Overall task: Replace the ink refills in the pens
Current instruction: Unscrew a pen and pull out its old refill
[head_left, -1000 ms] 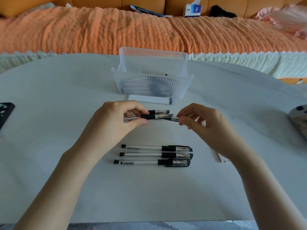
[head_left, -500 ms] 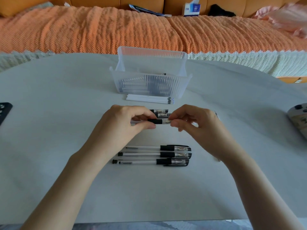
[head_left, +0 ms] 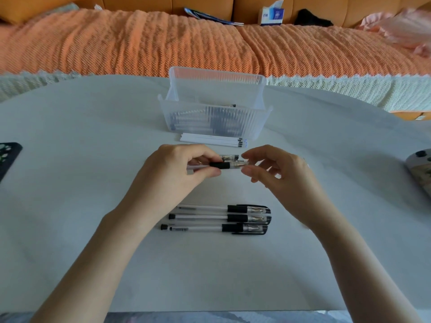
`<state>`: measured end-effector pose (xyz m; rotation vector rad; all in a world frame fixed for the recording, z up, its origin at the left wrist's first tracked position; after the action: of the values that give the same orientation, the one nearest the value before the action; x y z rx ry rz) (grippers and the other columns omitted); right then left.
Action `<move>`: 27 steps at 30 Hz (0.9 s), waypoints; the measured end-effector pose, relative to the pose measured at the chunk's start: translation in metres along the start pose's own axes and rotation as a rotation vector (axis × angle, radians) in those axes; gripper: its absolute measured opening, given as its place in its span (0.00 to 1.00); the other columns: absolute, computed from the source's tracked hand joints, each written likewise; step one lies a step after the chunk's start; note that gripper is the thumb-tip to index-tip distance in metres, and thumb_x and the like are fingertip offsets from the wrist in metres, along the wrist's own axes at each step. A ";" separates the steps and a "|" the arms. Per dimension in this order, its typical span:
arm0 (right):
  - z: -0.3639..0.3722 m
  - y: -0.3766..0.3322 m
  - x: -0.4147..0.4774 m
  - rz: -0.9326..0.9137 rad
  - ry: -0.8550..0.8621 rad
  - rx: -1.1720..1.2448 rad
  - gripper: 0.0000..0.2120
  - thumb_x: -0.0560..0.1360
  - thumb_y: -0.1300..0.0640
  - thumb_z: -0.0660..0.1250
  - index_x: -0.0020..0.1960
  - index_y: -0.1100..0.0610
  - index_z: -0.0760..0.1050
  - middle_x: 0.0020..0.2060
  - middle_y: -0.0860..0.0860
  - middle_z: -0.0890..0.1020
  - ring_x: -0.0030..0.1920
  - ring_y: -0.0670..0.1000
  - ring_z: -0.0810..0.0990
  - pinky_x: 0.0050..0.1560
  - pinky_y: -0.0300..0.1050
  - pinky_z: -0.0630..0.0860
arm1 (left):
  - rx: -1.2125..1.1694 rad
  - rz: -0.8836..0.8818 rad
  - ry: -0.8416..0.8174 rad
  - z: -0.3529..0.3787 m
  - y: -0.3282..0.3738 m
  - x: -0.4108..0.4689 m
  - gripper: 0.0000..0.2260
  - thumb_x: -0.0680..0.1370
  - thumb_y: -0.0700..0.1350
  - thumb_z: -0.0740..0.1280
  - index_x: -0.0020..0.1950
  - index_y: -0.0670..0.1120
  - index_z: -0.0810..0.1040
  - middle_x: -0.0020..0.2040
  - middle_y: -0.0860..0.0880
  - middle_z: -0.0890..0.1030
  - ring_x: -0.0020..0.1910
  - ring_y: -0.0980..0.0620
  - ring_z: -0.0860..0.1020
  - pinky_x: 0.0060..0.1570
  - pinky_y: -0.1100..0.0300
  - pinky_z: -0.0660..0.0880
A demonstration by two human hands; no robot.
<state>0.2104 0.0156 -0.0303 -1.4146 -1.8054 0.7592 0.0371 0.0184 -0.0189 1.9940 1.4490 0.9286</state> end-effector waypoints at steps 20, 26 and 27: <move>0.025 0.004 0.006 -0.212 0.008 -0.504 0.06 0.71 0.58 0.72 0.46 0.59 0.80 0.42 0.51 0.79 0.45 0.54 0.74 0.45 0.46 0.71 | 0.032 -0.025 0.077 -0.021 -0.012 0.005 0.06 0.71 0.46 0.73 0.47 0.55 0.82 0.42 0.60 0.82 0.44 0.65 0.78 0.47 0.72 0.72; 0.010 0.001 0.003 -0.159 0.065 -0.413 0.02 0.73 0.57 0.70 0.45 0.54 0.80 0.40 0.45 0.78 0.42 0.46 0.70 0.43 0.38 0.65 | 0.053 0.062 0.081 -0.036 0.014 0.034 0.07 0.71 0.44 0.73 0.47 0.52 0.82 0.41 0.57 0.82 0.41 0.68 0.77 0.42 0.79 0.67; 0.009 0.000 0.003 -0.155 0.063 -0.400 0.02 0.73 0.57 0.70 0.45 0.54 0.80 0.40 0.45 0.78 0.42 0.45 0.69 0.42 0.37 0.66 | 0.062 0.077 0.076 -0.038 0.018 0.045 0.07 0.71 0.44 0.72 0.48 0.52 0.82 0.41 0.57 0.82 0.39 0.69 0.76 0.41 0.79 0.66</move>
<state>0.2028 0.0181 -0.0352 -1.5012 -2.0660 0.2782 0.0279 0.0558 0.0288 2.0932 1.4683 1.0139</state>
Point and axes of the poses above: each hand's wrist, its own x-axis towards the middle knuckle, its own z-axis out of the palm, y = z × x, the point moved 8 cm from there along x, towards the middle knuckle
